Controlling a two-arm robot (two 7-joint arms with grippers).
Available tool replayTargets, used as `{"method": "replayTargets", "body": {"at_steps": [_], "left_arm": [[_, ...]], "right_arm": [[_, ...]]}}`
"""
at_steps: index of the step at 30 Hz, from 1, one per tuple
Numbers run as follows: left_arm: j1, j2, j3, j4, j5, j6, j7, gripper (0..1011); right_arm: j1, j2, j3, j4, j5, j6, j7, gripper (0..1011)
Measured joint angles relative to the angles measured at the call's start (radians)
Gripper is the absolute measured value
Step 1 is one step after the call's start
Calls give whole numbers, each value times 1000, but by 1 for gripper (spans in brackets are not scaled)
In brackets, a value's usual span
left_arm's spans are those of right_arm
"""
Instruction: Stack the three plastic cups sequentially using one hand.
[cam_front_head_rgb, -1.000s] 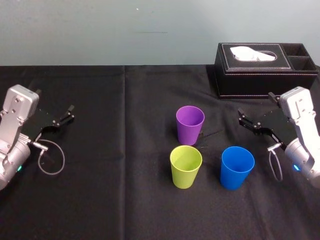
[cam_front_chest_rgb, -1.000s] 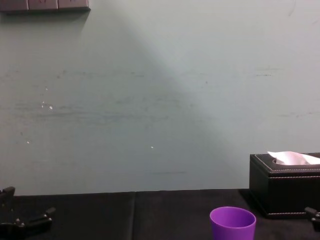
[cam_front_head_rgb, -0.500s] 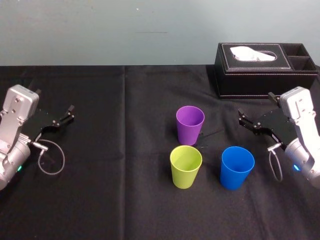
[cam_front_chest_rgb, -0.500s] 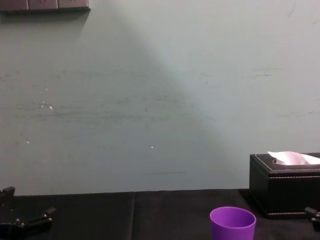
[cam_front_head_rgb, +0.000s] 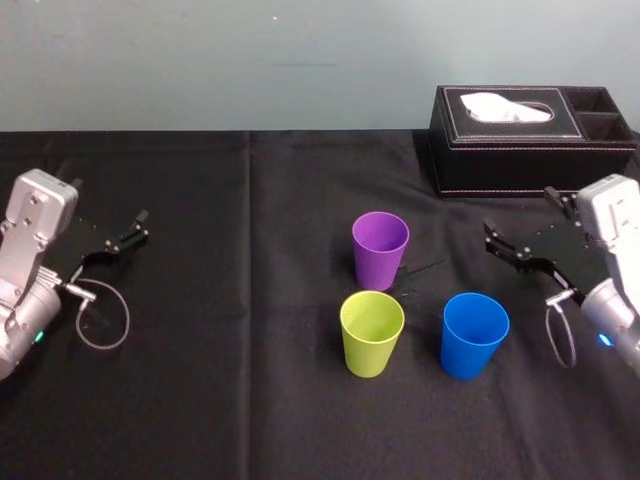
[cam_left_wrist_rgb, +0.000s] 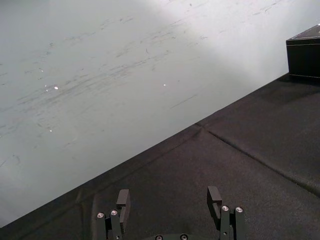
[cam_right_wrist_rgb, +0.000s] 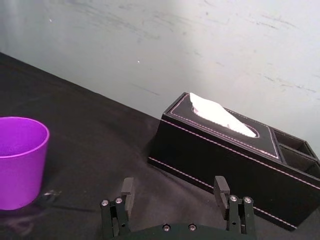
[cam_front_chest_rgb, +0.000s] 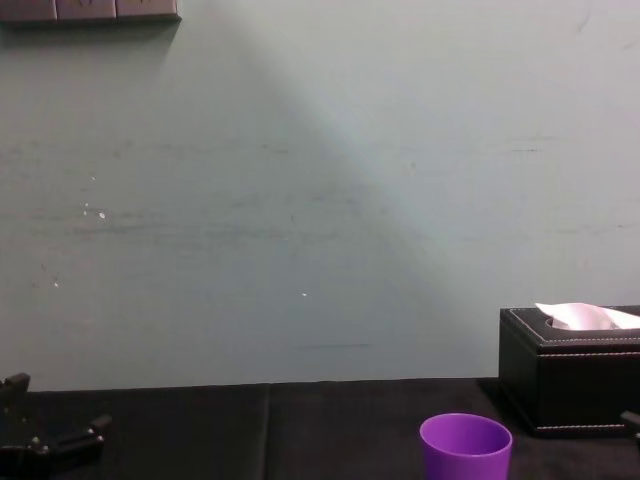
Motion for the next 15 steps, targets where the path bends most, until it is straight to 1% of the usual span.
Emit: {"method": "replayTargets", "body": {"at_steps": [2,3,4,7,8,9,10,14,15], "left_arm": [[0,0,0,0,0,0,0,1011],[0,0,0,0,0,0,0,1011],[0,0,0,0,0,0,0,1011],[0,0,0,0,0,0,0,1011],[0,0,0,0,0,0,0,1011],[0,0,0,0,0,0,0,1011],[0,0,0,0,0,0,0,1011],[0,0,0,0,0,0,0,1012],[0,0,0,0,0,0,0,1011]], "right_arm": [[-28,16,21,-30,18,-8,14,1002],[-28,16,21,-30,18,-8,14,1002],[-50,30,36,-52,29,-14,22,1002],[-90,52,63,-88,53,-28,39,1000],[-122,70,85,-113,76,-42,54,1002],[-137,78,95,-124,87,-49,62,1002],[-166,95,113,-143,113,-66,85,1000],[-227,130,148,-179,148,-99,124,1002],[-259,147,164,-193,164,-115,144,1002]]}}
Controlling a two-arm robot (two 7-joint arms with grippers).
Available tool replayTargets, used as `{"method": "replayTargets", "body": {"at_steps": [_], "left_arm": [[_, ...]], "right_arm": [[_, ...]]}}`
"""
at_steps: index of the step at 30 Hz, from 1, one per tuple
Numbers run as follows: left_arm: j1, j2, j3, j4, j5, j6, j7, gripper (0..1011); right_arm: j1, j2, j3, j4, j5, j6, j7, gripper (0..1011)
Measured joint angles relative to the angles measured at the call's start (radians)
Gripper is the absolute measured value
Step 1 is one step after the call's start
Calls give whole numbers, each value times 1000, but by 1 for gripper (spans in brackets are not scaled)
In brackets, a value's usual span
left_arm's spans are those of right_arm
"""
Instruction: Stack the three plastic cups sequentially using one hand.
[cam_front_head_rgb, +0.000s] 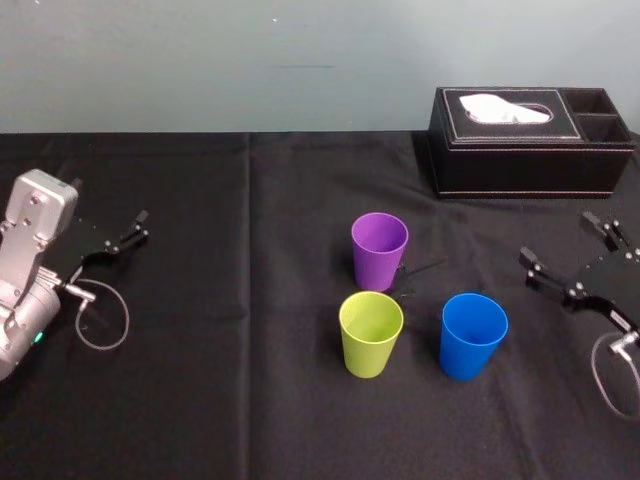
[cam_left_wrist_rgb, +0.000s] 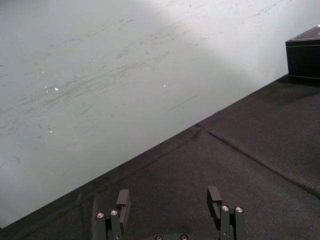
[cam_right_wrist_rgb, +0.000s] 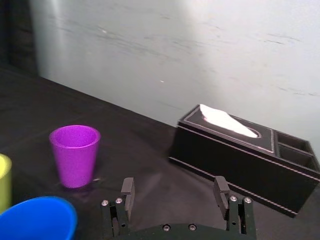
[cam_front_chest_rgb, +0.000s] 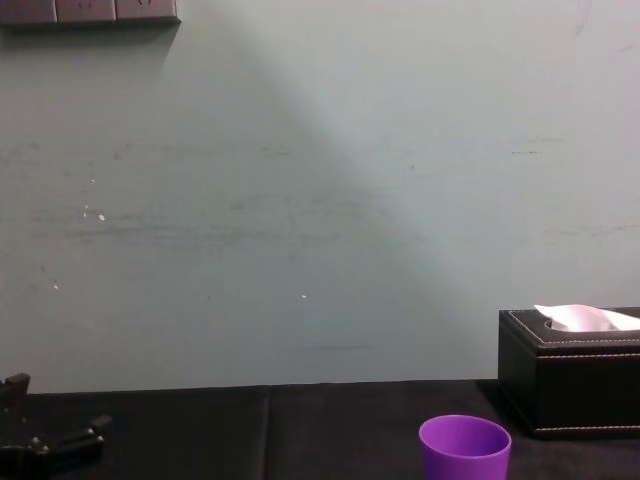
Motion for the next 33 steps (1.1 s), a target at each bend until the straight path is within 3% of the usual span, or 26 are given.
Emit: {"method": "replayTargets", "body": {"at_steps": [3,9,16,22,33], "left_arm": [[0,0,0,0,0,0,0,1011],[0,0,0,0,0,0,0,1011],[0,0,0,0,0,0,0,1011],[0,0,0,0,0,0,0,1011],[0,0,0,0,0,0,0,1012]], "right_arm": [[-72,37,38,-32,44,-45,58,1002],[-156,82,73,-58,88,-103,147,1002],[-209,115,73,-65,102,-144,257,1002],[-216,111,53,-56,92,-150,313,1002],[-194,68,32,-31,74,-137,356,1002]]}}
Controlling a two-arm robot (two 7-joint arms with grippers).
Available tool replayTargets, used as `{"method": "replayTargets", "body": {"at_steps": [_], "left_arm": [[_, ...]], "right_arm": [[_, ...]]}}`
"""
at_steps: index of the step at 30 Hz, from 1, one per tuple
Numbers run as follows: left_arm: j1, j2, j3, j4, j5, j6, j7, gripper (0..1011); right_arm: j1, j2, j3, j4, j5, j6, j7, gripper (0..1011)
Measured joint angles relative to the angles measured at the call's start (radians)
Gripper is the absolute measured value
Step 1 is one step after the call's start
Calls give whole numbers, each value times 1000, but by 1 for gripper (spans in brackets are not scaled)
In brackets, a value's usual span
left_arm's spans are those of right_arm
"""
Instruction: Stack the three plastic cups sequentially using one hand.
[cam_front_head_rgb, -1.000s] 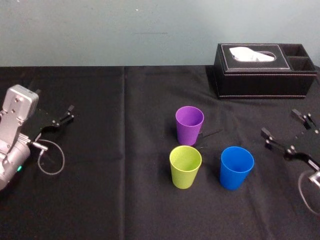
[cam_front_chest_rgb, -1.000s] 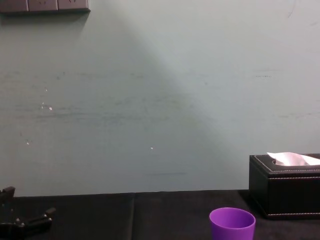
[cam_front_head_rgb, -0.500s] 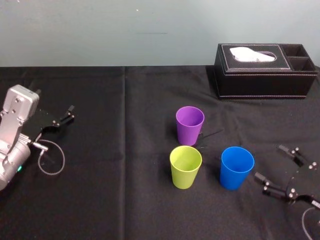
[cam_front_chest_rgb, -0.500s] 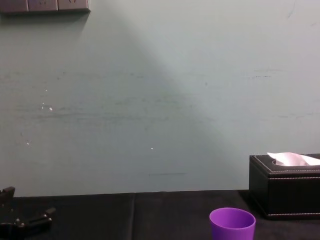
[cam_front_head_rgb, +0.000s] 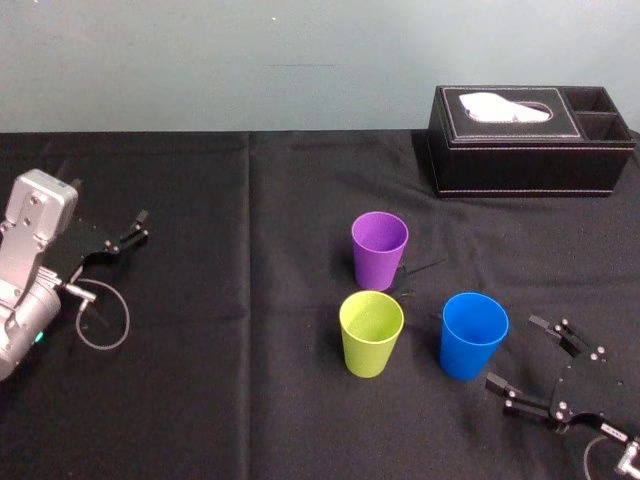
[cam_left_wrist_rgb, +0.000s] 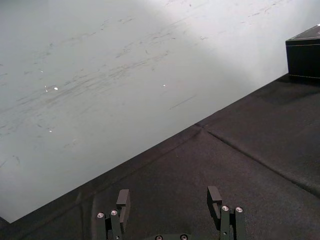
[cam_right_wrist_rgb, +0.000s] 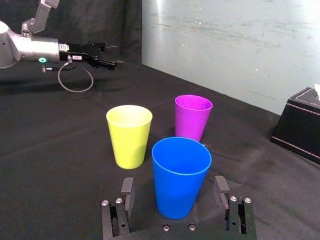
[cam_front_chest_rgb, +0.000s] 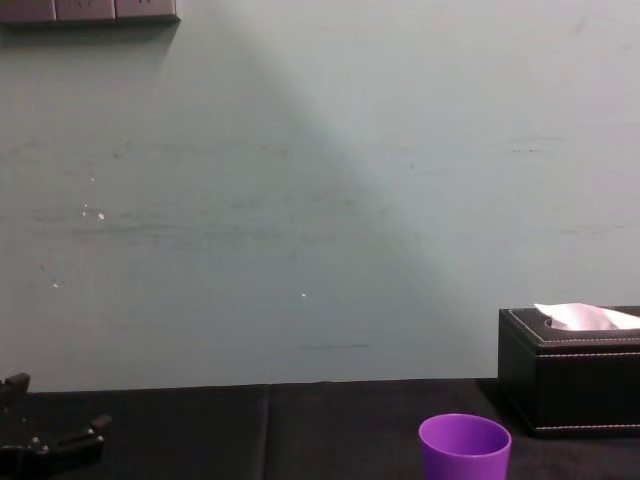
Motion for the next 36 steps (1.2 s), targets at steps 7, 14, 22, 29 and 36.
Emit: {"method": "replayTargets", "body": {"at_steps": [7,14,22,29,36], "left_arm": [[0,0,0,0,0,0,0,1011],[0,0,0,0,0,0,0,1011],[0,0,0,0,0,0,0,1011],[0,0,0,0,0,0,0,1011],[0,0,0,0,0,0,0,1011]], "right_arm": [[15,-28,1,17,19,20,29,1002],[36,-56,1,36,29,39,54,1002],[80,-92,-9,74,23,66,80,1002],[123,-120,-22,105,1,94,100,1002],[175,-155,-33,133,-29,124,110,1002]]}}
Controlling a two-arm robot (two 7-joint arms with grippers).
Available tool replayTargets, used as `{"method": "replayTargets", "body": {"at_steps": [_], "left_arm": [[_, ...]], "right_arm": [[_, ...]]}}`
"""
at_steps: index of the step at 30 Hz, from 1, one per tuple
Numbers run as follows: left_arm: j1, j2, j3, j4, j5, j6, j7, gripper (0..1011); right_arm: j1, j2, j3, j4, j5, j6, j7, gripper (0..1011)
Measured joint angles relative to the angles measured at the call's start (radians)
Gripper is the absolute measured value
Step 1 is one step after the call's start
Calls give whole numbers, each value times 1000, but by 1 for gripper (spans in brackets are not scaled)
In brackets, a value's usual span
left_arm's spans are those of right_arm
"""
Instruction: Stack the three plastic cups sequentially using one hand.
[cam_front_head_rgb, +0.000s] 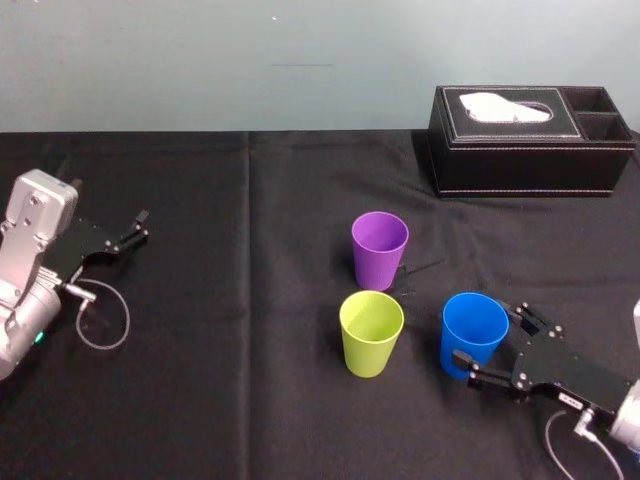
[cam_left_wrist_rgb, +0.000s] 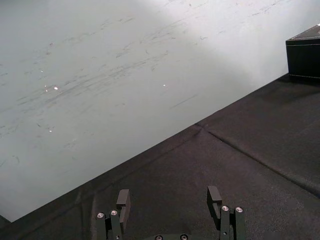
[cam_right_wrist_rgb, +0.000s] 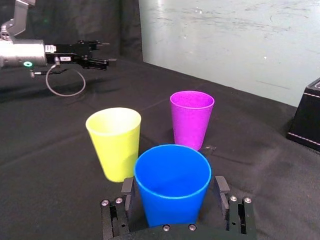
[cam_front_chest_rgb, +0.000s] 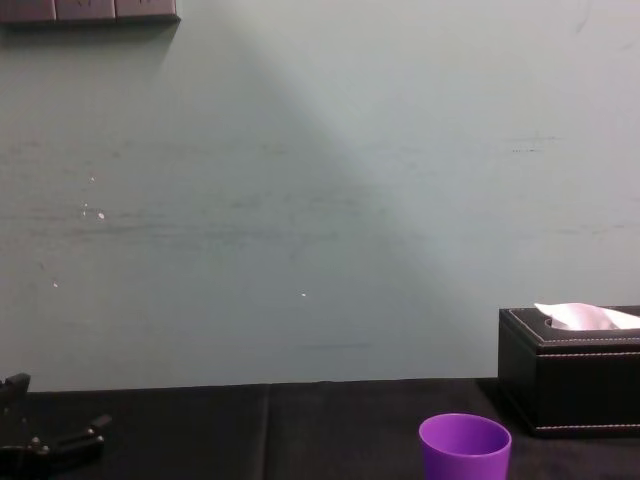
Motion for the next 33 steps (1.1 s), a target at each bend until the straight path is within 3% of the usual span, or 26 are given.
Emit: {"method": "replayTargets", "body": {"at_steps": [5,13,24,33], "left_arm": [[0,0,0,0,0,0,0,1011],[0,0,0,0,0,0,0,1012],[0,0,0,0,0,0,0,1011],[0,0,0,0,0,0,0,1011]], "right_arm": [[29,-23,-3,13,-14,24,-2,1002],[25,-20,-3,12,-14,22,-4,998],[21,-17,-2,9,-13,18,-5,774],[20,-16,-2,8,-12,17,-6,738]]}}
